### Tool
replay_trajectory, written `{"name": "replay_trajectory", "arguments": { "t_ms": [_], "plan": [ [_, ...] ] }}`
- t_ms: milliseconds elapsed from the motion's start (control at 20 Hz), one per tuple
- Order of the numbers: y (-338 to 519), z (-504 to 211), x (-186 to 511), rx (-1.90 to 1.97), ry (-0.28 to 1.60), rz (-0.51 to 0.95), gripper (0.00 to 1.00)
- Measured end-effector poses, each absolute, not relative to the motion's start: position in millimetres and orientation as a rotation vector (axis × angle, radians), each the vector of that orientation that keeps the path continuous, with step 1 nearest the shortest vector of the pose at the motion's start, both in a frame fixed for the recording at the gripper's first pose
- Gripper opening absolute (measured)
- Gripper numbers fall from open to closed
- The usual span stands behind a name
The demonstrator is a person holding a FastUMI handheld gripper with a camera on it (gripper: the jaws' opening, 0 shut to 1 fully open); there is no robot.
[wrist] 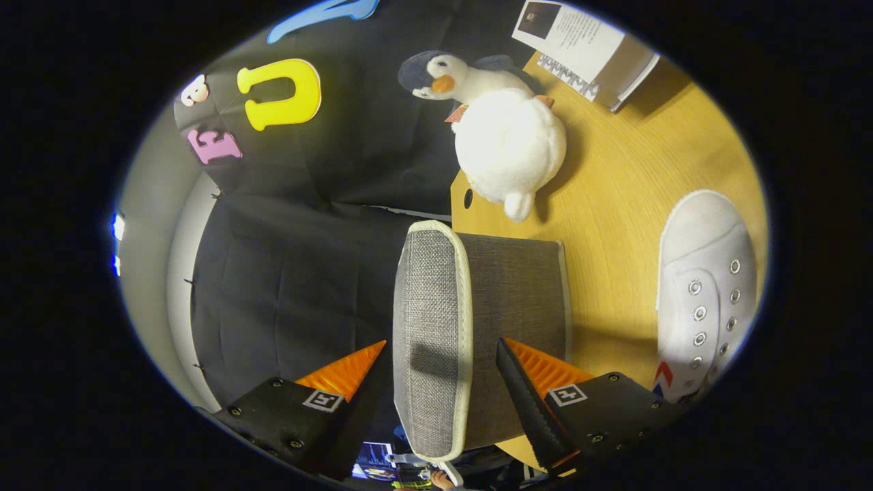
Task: Open the storage box then place both shoes into the box .Put the left shoe in first, then the right shoe, with the right side of both shoes facing outward in a uniform manner.
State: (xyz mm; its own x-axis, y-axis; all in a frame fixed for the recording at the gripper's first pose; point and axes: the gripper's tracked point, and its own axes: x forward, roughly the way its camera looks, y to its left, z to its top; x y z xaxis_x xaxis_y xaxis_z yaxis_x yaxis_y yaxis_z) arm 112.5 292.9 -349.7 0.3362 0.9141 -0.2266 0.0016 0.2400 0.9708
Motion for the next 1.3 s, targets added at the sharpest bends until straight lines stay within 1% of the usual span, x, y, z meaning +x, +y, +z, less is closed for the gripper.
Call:
{"name": "replay_trajectory", "arguments": {
  "t_ms": [50,100,150,200,350,550,1000,1300],
  "plan": [
    [291.1,-344.0,115.3,1.159,1.019,0.821,0.93],
    [290.0,-341.8,116.2,1.156,1.012,0.829,0.87],
    [295.4,-343.7,115.8,1.147,1.015,0.832,0.75],
    [296.2,-339.7,115.9,1.151,1.013,0.849,0.71],
    [295.2,-315.0,104.9,1.141,0.988,0.955,0.7],
    [304.8,-289.5,96.0,1.132,0.974,1.05,0.7],
    [333.1,-218.0,85.9,1.082,0.923,1.161,0.7],
    [383.7,-166.4,90.1,0.96,0.87,1.195,0.7]
  ]
}}
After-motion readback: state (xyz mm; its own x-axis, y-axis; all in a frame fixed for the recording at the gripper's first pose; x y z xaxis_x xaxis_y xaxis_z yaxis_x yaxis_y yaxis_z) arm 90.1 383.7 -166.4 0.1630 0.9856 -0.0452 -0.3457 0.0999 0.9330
